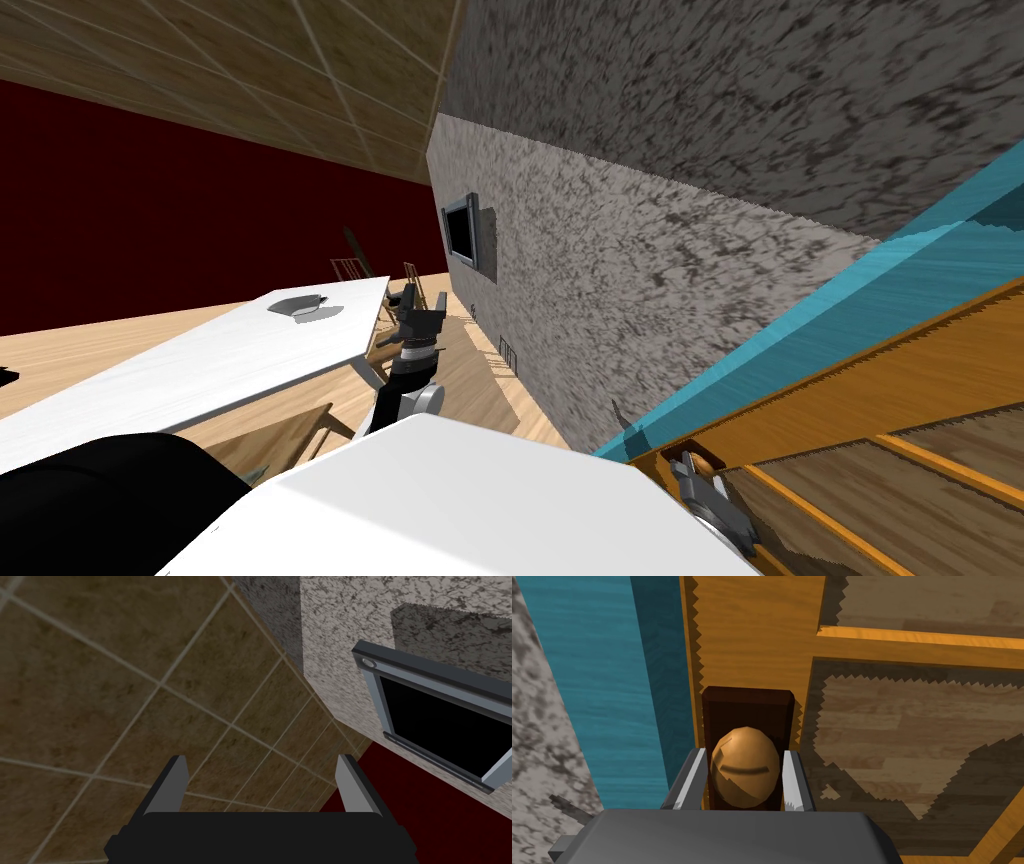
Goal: Pull the door open
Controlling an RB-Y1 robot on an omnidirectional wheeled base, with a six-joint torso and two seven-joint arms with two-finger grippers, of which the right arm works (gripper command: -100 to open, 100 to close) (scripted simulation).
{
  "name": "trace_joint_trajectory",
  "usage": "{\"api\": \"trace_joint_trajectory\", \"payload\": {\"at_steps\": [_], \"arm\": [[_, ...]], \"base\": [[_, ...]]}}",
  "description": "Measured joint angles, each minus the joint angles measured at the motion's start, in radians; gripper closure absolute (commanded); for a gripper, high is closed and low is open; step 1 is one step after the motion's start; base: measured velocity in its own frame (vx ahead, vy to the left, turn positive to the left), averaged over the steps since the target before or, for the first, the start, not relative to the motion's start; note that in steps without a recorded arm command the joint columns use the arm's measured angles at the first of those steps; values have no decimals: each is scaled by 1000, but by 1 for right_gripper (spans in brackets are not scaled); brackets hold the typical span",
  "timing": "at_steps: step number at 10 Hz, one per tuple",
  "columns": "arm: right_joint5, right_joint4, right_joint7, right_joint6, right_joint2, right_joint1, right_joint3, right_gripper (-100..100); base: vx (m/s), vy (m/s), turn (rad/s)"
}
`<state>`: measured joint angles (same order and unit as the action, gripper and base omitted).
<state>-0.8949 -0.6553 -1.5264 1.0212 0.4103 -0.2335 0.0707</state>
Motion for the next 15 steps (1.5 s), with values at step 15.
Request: {"api": "trace_joint_trajectory", "payload": {"at_steps": [15], "arm": [[106,-103,-96,60,66,-81,168,100]], "base": [[-202,35,53]]}}
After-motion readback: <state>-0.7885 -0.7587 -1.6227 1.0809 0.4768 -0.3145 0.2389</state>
